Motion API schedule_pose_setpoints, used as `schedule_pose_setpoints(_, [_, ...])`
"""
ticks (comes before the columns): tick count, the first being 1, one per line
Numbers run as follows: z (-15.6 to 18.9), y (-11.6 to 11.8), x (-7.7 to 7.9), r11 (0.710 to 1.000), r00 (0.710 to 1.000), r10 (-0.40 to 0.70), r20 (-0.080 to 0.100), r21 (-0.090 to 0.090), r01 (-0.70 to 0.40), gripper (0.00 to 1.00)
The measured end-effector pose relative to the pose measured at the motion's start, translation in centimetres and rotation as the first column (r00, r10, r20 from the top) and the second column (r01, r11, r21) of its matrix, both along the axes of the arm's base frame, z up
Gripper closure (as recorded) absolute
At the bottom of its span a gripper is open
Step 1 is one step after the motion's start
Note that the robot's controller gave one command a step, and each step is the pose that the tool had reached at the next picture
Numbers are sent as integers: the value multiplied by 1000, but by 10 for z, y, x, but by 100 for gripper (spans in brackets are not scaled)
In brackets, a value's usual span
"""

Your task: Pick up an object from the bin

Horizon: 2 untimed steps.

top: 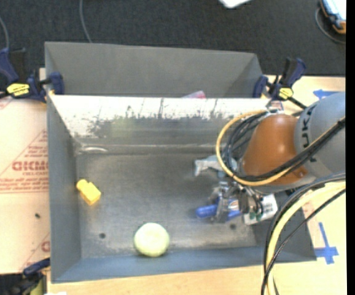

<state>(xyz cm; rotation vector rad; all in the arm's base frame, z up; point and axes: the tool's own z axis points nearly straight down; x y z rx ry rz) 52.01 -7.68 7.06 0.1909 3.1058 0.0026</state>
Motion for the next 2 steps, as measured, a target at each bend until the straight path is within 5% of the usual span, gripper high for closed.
schedule_pose_setpoints(1, [87, -10, 30, 1000, 1000, 8, 9, -3, -8, 100])
schedule_pose_setpoints(2, [2, -26, 19, 1000, 1000, 2, 1, 3, -2, 100])
